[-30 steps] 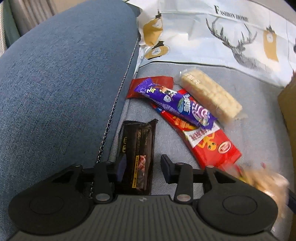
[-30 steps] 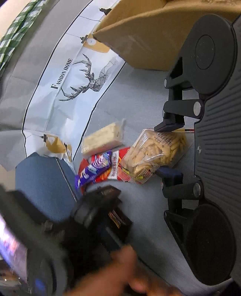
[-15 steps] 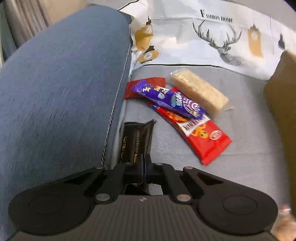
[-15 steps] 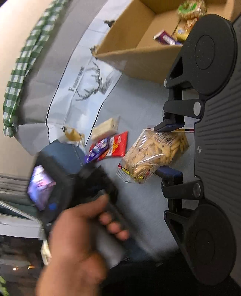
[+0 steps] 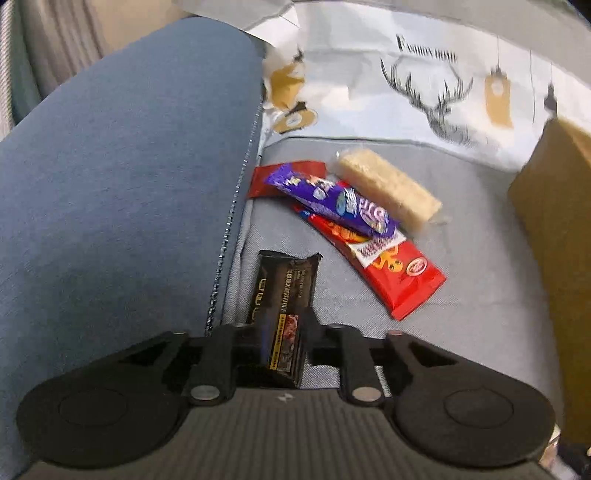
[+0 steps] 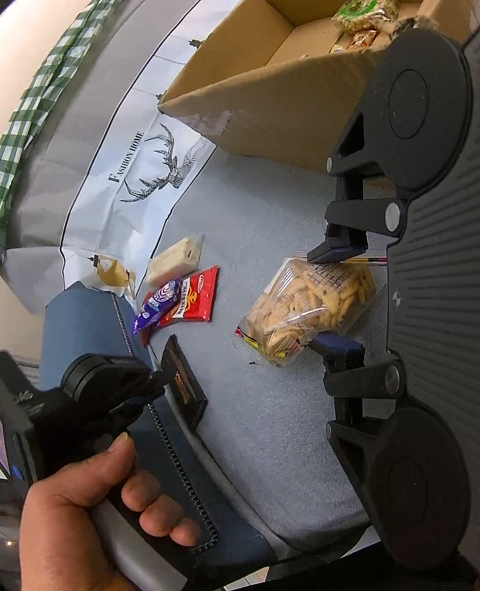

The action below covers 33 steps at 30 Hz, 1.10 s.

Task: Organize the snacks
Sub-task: 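Grasp the dark biscuit pack with the left tool while the right tool grasps the cracker bag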

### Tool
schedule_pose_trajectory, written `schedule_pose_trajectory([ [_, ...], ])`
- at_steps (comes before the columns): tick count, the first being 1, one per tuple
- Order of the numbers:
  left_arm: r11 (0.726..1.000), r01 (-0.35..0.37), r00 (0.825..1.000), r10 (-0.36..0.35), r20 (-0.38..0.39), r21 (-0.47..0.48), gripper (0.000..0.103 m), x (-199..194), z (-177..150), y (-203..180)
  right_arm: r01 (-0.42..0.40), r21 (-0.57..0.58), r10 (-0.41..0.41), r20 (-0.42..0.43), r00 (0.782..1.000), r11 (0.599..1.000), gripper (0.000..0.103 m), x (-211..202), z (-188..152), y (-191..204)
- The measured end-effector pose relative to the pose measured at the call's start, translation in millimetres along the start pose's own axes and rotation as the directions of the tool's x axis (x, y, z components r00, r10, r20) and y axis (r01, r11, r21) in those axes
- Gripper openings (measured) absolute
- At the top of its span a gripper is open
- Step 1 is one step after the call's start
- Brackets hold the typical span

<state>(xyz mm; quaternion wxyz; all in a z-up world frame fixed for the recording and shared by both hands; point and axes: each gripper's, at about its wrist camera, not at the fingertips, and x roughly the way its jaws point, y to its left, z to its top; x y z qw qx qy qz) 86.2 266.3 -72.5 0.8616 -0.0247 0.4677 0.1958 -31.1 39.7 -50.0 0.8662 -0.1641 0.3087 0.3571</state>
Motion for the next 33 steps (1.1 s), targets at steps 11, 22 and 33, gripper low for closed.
schedule_pose_trajectory([
  [11, 0.967, -0.163, 0.985, 0.171, -0.021, 0.194, 0.038, 36.4, -1.6, -28.6, -0.008, -0.022, 0.006, -0.090, 0.996, 1.000, 0.080, 25.2, -4.7, 2.7],
  [22, 0.997, -0.059, 0.998, 0.059, 0.016, 0.054, 0.014, 4.3, -3.3, -7.9, -0.008, -0.018, 0.007, -0.084, 0.996, 1.000, 0.080, 27.4, -7.0, 2.3],
  [33, 0.902, 0.381, 0.922, -0.388, 0.007, -0.203, 0.014, -26.8, -17.4, 13.7, -0.004, -0.025, 0.002, -0.068, 0.998, 1.000, 0.055, 24.4, -8.7, 3.3],
])
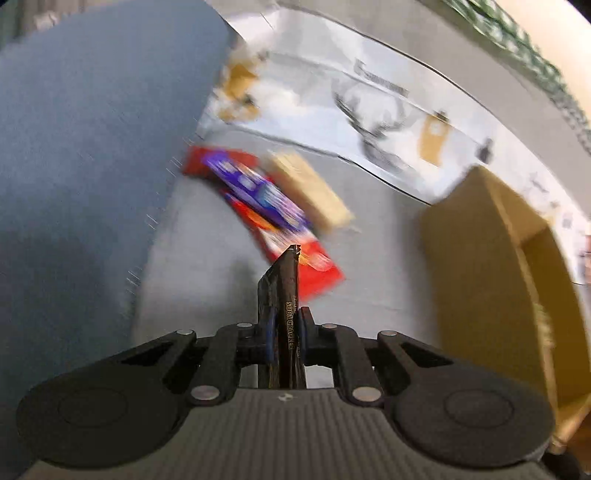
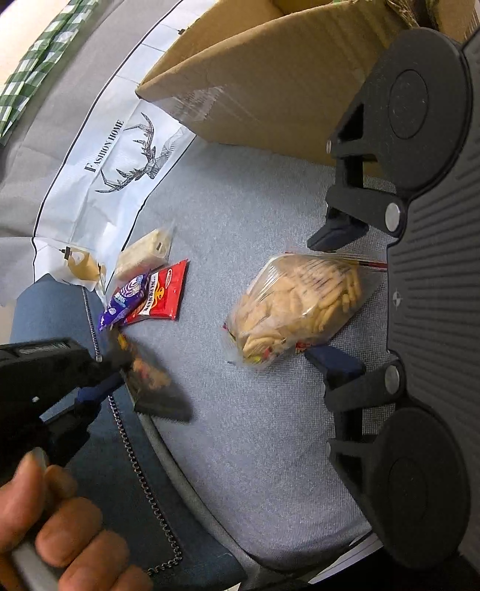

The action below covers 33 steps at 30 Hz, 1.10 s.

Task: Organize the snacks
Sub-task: 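Grasp the dark biscuit pack with the left tool while the right tool grasps the cracker bag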

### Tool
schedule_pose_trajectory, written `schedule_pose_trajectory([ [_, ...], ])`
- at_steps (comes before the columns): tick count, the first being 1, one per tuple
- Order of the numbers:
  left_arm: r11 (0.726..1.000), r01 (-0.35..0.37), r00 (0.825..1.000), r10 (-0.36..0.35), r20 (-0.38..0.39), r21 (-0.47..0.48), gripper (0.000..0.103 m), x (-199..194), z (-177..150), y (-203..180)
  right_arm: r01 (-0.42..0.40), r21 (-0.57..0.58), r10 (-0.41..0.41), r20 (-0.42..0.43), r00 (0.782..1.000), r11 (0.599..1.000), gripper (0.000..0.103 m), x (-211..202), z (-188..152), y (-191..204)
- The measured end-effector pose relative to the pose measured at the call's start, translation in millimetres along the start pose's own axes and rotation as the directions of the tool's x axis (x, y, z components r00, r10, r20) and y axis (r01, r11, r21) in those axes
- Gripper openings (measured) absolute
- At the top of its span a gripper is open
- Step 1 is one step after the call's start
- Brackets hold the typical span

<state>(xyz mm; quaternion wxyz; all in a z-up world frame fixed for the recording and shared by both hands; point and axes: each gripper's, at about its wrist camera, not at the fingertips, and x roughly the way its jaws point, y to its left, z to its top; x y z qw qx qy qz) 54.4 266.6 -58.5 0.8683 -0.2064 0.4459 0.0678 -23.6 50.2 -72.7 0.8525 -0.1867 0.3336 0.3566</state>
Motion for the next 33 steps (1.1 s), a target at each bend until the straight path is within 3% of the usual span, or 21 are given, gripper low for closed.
schedule_pose_trajectory([
  [2, 1.000, 0.011, 0.999, -0.009, -0.047, 0.028, 0.014, 7.3, -2.6, -6.8, -0.001, 0.003, 0.001, 0.007, 1.000, 1.000, 0.049, -0.9, -0.5, -0.7],
  [6, 0.995, -0.090, 0.993, 0.092, -0.069, 0.030, 0.019, 17.0, -1.5, -8.5, -0.003, -0.001, 0.003, 0.017, 1.000, 1.000, 0.050, -4.5, 0.5, -1.0],
  [8, 0.991, -0.131, 0.990, 0.131, -0.054, 0.009, 0.034, 16.4, 0.8, -5.1, -0.022, 0.003, 0.022, 0.003, 1.000, 1.000, 0.058, -4.5, 0.6, -0.9],
  [11, 0.985, -0.172, 0.984, 0.172, -0.044, -0.013, 0.038, 17.1, 4.7, -0.5, -0.054, 0.029, 0.054, 0.025, 0.998, 0.998, 0.073, -8.3, 2.5, -2.9],
  [17, 0.979, -0.203, 0.976, 0.205, -0.072, 0.034, 0.067, 24.0, 3.7, -4.3, -0.088, 0.100, 0.084, 0.045, 0.995, 0.991, 0.085, -4.0, 7.1, -11.8],
  [20, 0.976, -0.207, 0.972, 0.213, -0.104, 0.065, 0.069, 27.1, -1.5, -5.2, -0.103, 0.131, 0.098, 0.046, 0.994, 0.986, 0.090, 1.3, 9.1, -16.3],
  [28, 0.968, -0.215, 0.962, 0.233, -0.143, 0.130, 0.069, 40.8, -5.8, -13.3, -0.116, 0.193, 0.109, 0.048, 0.993, 0.974, 0.091, 13.2, 13.7, -26.8],
  [30, 0.965, -0.217, 0.960, 0.239, -0.148, 0.146, 0.069, 42.7, -7.1, -15.4, -0.123, 0.189, 0.113, 0.062, 0.992, 0.974, 0.087, 12.4, 14.9, -26.9],
  [33, 0.960, -0.223, 0.957, 0.249, -0.152, 0.169, 0.069, 45.3, -8.7, -19.6, -0.126, 0.161, 0.117, 0.065, 0.991, 0.979, 0.072, 11.6, 15.3, -23.1],
])
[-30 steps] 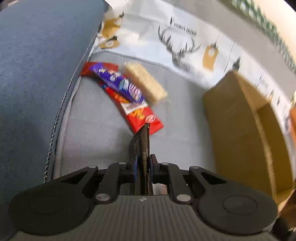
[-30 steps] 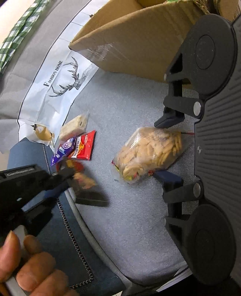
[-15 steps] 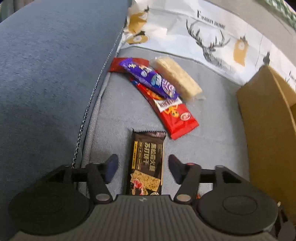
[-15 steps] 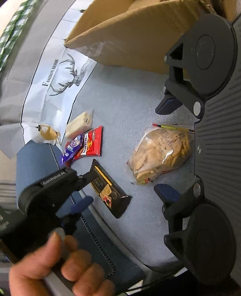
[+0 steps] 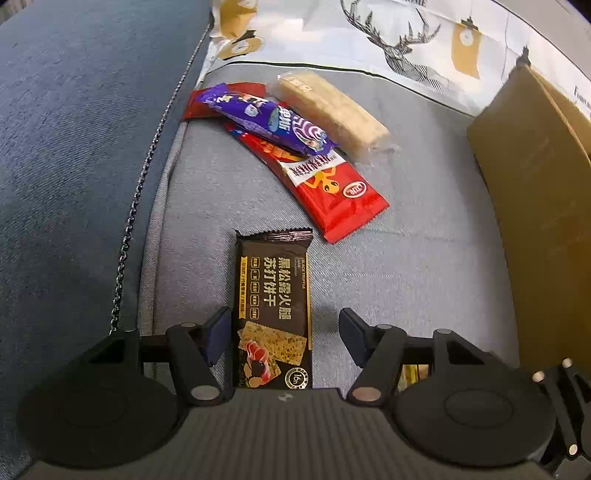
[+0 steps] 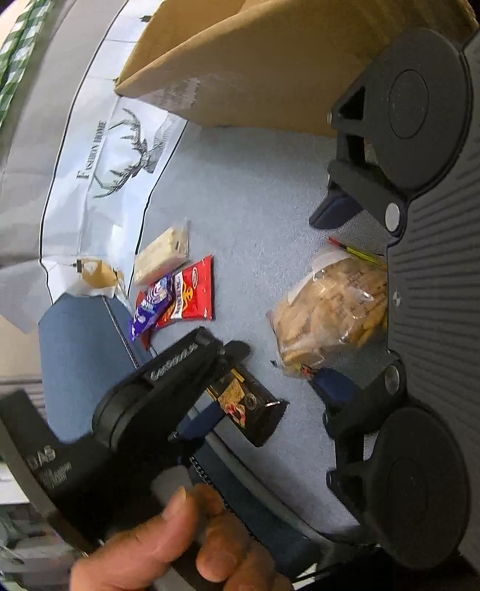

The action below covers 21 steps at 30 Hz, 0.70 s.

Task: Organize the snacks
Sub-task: 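Grasp the dark biscuit pack with the left tool while the right tool grasps the cracker bag, then carry the biscuit pack and cracker bag with both tools over the box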

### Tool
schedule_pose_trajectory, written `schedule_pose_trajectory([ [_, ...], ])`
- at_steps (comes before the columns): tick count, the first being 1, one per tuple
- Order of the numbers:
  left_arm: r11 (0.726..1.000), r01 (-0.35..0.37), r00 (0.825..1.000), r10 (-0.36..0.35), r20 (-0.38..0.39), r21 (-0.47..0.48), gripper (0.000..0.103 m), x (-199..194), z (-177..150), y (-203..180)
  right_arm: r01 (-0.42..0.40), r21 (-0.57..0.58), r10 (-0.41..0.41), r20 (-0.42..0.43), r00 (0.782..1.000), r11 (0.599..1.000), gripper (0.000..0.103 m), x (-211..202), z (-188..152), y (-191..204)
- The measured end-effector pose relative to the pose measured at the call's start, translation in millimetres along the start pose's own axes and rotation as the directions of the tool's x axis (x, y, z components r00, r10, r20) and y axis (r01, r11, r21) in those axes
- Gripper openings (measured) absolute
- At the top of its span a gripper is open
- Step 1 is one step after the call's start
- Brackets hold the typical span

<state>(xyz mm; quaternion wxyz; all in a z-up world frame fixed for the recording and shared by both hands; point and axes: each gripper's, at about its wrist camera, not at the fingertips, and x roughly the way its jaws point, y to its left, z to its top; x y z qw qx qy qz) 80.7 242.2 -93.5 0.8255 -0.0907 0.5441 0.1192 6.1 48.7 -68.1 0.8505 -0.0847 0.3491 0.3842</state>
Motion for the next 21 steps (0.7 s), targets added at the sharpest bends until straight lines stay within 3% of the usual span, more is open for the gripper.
schedule_pose_trajectory([
  [1, 1.000, -0.003, 1.000, 0.003, -0.002, 0.006, 0.068, 0.7, -0.2, -1.4, -0.002, -0.014, 0.002, -0.004, 1.000, 1.000, 0.062, 0.2, -0.8, 2.0],
  [3, 1.000, -0.014, 1.000, 0.015, -0.006, 0.021, 0.066, 1.9, -1.3, -3.5, 0.007, -0.040, -0.007, -0.001, 1.000, 0.999, 0.059, -0.9, -2.4, 5.5],
  [6, 0.998, -0.042, 0.999, 0.042, 0.003, 0.042, 0.044, 1.2, -2.6, -6.5, 0.017, -0.060, -0.016, 0.021, 1.000, 0.998, 0.050, -6.0, -2.5, 8.3],
  [13, 0.999, -0.012, 0.999, 0.011, 0.030, 0.030, 0.043, -6.6, -3.2, -5.5, 0.045, -0.022, -0.043, 0.070, 0.997, 0.999, 0.047, -20.5, -0.3, 2.0],
  [21, 0.998, -0.019, 1.000, 0.019, 0.001, 0.067, 0.045, 0.3, -5.4, -10.4, 0.061, -0.070, -0.060, 0.010, 0.998, 0.996, 0.049, -9.9, -5.1, 8.9],
])
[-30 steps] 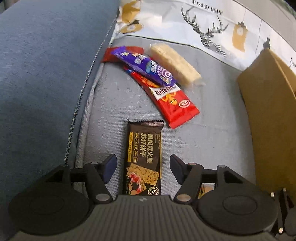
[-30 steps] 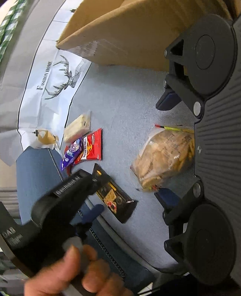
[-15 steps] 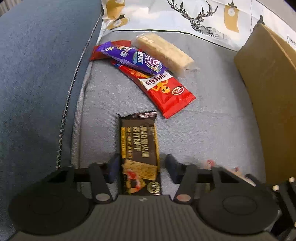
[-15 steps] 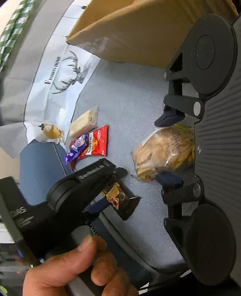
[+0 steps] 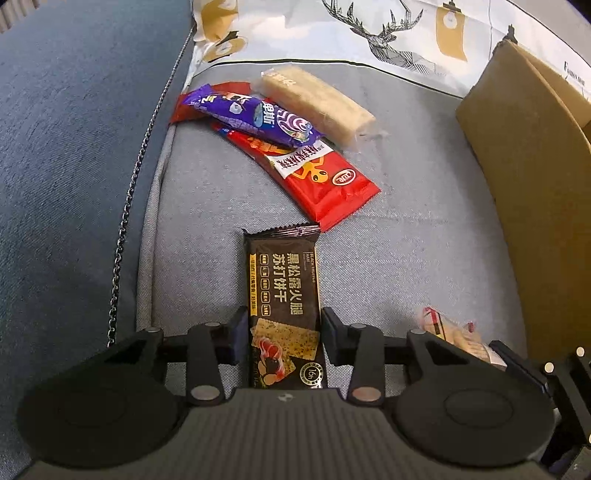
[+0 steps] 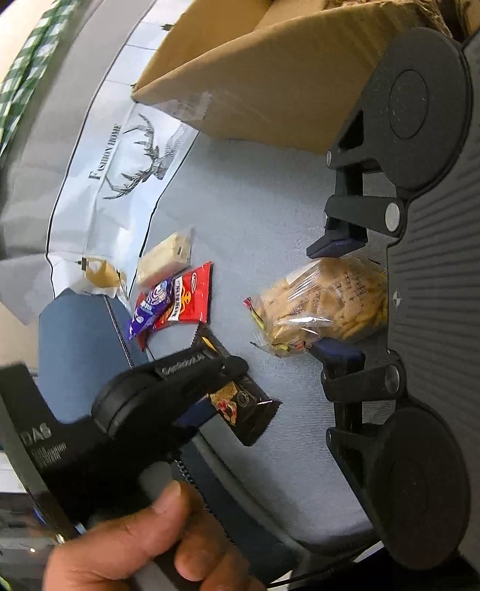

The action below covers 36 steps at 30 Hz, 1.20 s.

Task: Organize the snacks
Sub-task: 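Carry the biscuit pack and cracker bag with both tools over the box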

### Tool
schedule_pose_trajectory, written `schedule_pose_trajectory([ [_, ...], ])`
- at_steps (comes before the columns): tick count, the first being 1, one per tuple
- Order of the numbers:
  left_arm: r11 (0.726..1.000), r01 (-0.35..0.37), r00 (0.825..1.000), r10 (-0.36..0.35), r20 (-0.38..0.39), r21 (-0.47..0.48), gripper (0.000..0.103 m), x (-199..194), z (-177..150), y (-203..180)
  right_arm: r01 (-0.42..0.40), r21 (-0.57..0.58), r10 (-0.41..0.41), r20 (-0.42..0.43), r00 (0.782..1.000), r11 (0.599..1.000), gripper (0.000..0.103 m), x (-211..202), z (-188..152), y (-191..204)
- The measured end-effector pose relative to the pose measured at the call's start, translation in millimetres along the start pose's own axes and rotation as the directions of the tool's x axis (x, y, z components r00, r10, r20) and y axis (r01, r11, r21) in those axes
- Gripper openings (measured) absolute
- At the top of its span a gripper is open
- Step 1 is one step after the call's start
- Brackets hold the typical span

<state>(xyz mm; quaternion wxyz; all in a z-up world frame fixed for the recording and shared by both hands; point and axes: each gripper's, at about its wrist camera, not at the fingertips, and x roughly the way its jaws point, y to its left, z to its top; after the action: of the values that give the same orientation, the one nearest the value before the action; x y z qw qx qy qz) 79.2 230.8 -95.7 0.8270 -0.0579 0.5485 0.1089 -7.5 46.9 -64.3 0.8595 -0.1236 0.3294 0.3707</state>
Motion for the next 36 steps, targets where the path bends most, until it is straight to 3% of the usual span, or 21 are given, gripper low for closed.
schedule_pose_trajectory([
  [12, 1.000, -0.006, 1.000, 0.006, 0.017, 0.013, 0.043, -1.6, 0.8, -0.8, 0.011, 0.004, -0.011, 0.013, 1.000, 1.000, 0.045, -1.7, 0.5, 0.3],
  [19, 1.000, -0.005, 0.989, 0.007, 0.150, -0.015, 0.043, -29.6, -0.7, -4.3, 0.009, 0.021, -0.010, 0.069, 0.998, 1.000, 0.044, -18.3, 1.2, -1.7],
  [23, 1.000, -0.019, 0.959, 0.024, 0.282, -0.019, 0.043, -57.1, -6.3, -10.3, 0.011, 0.000, -0.011, 0.104, 0.995, 1.000, 0.044, -32.5, -1.2, 1.8],
  [29, 0.997, 0.045, 0.893, -0.013, 0.451, -0.062, 0.043, -96.2, -19.6, -10.9, 0.014, -0.013, -0.012, 0.159, 0.987, 1.000, 0.044, -57.8, -2.8, 3.6],
  [33, 0.996, 0.063, 0.858, -0.020, 0.513, -0.065, 0.043, -112.7, -23.5, -17.7, 0.017, 0.021, -0.021, 0.217, 0.976, 1.000, 0.044, -78.5, 1.0, -3.8],
  [36, 0.997, 0.056, 0.842, -0.021, 0.538, -0.048, 0.043, -118.3, -24.7, -24.5, 0.016, 0.070, -0.034, 0.269, 0.963, 0.997, 0.044, -96.1, 3.3, -14.6],
])
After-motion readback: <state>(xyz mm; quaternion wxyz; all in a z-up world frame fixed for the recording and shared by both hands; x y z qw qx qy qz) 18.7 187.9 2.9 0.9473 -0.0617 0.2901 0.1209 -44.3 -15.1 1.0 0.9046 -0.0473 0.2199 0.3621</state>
